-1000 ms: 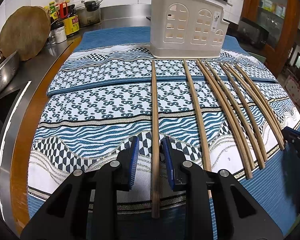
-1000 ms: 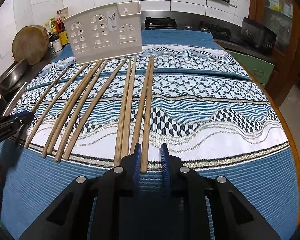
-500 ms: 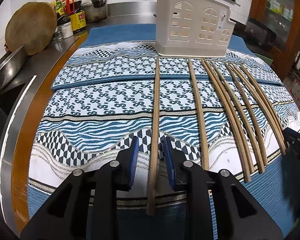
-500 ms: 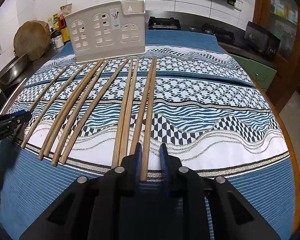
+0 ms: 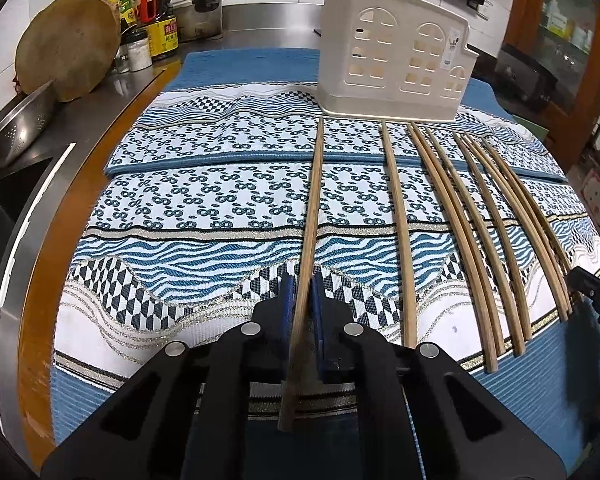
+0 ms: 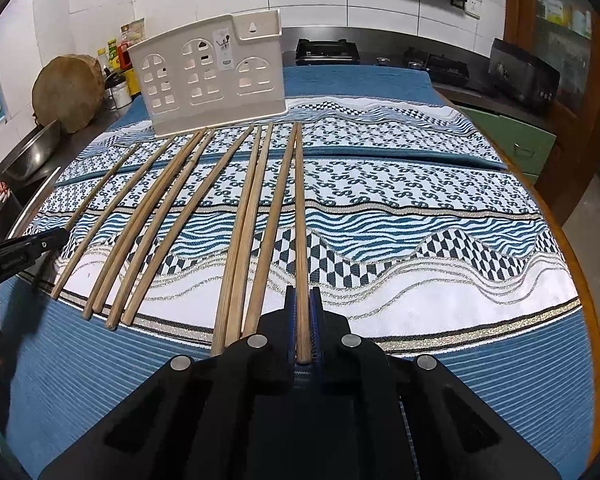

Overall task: Organize utensils
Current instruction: 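Close the right tool on its chopstick while the left tool closes on another and lifts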

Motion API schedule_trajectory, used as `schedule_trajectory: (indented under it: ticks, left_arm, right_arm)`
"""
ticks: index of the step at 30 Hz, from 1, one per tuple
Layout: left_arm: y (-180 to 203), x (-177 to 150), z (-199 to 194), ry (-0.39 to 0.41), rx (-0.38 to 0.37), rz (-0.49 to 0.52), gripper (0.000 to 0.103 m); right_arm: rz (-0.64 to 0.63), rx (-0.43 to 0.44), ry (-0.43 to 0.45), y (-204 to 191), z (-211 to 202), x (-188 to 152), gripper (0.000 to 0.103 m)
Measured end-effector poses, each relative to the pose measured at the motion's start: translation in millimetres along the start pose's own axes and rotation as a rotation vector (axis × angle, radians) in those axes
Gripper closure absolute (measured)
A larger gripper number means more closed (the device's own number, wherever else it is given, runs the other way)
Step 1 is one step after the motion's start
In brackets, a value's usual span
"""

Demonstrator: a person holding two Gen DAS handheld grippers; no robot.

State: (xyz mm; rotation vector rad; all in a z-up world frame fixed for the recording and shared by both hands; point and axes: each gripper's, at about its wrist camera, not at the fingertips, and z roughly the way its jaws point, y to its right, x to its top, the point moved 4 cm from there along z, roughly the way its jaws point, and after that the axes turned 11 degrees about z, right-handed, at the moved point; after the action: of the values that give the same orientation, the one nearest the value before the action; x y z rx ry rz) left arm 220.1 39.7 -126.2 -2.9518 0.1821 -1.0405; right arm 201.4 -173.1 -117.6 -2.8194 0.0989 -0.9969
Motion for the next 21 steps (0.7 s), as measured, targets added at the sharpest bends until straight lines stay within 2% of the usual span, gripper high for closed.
schedule_trajectory:
  ticks: [6,14,21]
  left_arm:
    - [2.8,-1.3,-0.2,0.017,0.011,0.019,0.093]
    - [-1.8,-1.8,-0.7,0.026,-0.027,-0.002,0.093]
    - [-4.7,-1.5,-8.4,0.045,-0.041,-0.03,0.097]
  right_arm:
    - [0.015,0.015,-0.016,2.4,3.8,1.0,0.096]
    - [-0.018,-0.02,-0.017,-3.3,7.0,1.2,0.095]
    - [-0.027,-0.012,0.033,-5.0,-11.5,2.6,0.096]
